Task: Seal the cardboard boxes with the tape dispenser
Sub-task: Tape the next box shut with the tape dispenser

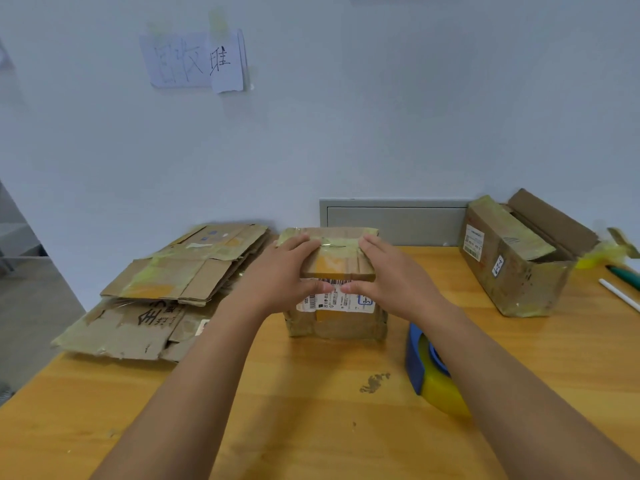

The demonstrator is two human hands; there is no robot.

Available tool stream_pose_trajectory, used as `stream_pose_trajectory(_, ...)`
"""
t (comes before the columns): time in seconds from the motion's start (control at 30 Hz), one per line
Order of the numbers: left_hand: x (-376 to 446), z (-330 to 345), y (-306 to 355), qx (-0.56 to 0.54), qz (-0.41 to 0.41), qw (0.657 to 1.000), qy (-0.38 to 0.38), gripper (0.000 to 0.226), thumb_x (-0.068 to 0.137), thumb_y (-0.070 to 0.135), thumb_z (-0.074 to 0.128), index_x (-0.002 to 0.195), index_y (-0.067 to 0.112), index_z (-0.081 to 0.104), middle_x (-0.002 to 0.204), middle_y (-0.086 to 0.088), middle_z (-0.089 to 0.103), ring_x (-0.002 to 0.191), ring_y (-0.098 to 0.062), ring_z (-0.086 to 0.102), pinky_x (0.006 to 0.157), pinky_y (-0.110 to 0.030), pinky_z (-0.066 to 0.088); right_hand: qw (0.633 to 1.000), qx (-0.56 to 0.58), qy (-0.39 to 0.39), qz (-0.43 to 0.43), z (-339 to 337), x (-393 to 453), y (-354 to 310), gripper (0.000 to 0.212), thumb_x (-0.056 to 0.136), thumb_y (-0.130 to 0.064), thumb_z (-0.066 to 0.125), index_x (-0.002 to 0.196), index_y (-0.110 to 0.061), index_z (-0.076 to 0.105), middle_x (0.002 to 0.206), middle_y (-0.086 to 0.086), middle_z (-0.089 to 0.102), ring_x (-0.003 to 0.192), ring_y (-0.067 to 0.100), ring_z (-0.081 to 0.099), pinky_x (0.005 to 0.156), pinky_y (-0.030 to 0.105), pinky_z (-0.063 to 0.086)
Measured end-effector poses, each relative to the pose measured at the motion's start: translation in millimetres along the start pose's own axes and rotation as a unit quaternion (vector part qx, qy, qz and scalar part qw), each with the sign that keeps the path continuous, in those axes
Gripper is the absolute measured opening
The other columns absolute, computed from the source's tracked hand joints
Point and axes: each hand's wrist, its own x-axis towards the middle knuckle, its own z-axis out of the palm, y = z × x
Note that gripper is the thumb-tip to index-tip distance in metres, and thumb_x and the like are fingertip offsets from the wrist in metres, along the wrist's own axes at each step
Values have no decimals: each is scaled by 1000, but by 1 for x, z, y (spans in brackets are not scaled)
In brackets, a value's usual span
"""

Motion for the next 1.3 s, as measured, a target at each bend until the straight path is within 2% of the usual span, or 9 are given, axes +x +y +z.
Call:
stream_pose_trajectory(0.1,0,1,0,-6,-1,1000,-11,89,82,69,60,156,37,22,164,12,14,150,-24,16,119,-49,25,1000,7,1,7,2,0,0,99,81,-64,67,157,-17,26,164,-4,22,145,19,31,110,37,37)
stream_pose_trajectory(0.27,8,9,2,137,7,990,-7,90,87,77,39,158,29,10,166,4,5,150,-29,-19,119,-47,-13,999,23,-25,20,3,11,1,96,81,-65,66,157,-20,27,165,-5,20,148,18,26,113,39,34)
stream_pose_trajectory(0.4,12,16,8,126,22,992,-8,96,83,73,54,157,34,7,166,-2,9,153,-25,0,122,-43,3,999,0,-44,10,1,14,5,95,82,-66,64,157,-22,26,166,-6,17,153,17,10,116,44,30)
stream_pose_trajectory(0.53,14,18,10,127,16,992,9,94,83,70,59,156,38,10,166,-3,14,153,-25,6,123,-44,6,993,-101,-43,-33,-1,16,7,96,86,-65,61,158,-18,16,167,-3,7,154,18,-7,122,44,8)
stream_pose_trajectory(0.7,18,23,16,161,20,987,18,97,82,70,60,157,30,13,166,-5,12,153,-25,3,122,-46,-4,995,-91,-34,-20,0,13,6,93,85,-60,66,157,-23,20,165,-8,17,148,15,25,102,38,45)
stream_pose_trajectory(0.9,21,29,20,127,22,991,48,94,81,62,68,155,28,21,162,-4,26,149,-24,23,120,-41,16,997,-60,-47,-13,-4,14,5,95,88,-56,66,159,-22,13,167,-8,8,151,13,15,106,40,43)
stream_pose_trajectory(1.03,21,31,19,118,12,991,58,95,78,64,69,154,33,24,160,-1,30,146,-24,28,118,-42,22,1000,2,17,25,-13,-12,13,94,93,-53,60,160,-21,3,168,-7,1,153,11,3,115,38,30)
stream_pose_trajectory(1.2,23,32,16,110,6,991,74,95,74,67,71,152,32,29,155,3,39,141,-22,37,115,-45,29,995,-4,1,99,-17,-72,37,79,98,-55,50,159,-20,14,167,-5,11,152,14,12,116,37,29)
stream_pose_trajectory(1.3,23,33,17,110,0,990,83,96,73,69,71,152,33,31,155,2,39,141,-23,37,115,-45,27,989,-23,-30,142,-10,-107,45,74,98,-59,46,156,-19,26,160,-2,27,144,17,30,108,37,39)
